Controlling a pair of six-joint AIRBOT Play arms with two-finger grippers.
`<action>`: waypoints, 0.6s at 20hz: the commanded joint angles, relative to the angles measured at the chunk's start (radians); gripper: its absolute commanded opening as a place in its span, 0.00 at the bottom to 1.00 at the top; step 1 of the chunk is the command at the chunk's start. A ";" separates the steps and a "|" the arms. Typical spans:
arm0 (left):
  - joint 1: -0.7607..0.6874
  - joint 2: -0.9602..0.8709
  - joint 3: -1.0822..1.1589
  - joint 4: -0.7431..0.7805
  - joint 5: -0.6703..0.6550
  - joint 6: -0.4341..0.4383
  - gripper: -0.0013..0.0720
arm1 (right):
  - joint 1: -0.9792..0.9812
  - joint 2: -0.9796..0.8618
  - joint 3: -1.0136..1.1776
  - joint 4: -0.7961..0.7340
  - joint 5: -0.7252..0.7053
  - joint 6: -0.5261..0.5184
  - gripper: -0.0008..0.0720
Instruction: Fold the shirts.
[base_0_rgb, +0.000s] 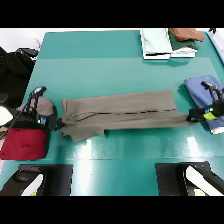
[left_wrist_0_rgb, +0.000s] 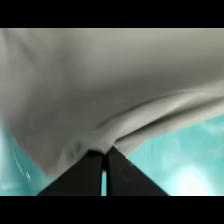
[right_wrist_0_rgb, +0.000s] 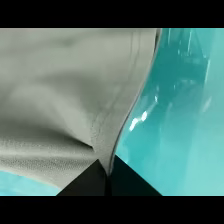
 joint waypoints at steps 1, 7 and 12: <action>0.001 -0.191 0.109 0.038 0.166 0.052 0.05 | 0.027 -0.164 0.149 0.069 -0.055 0.008 0.03; 0.001 -0.494 0.270 0.038 0.257 0.054 0.05 | 0.139 -0.437 0.383 0.085 -0.087 0.068 0.03; 0.001 -0.528 0.296 0.031 0.303 0.013 0.64 | 0.121 -0.554 0.536 0.238 -0.094 0.048 0.66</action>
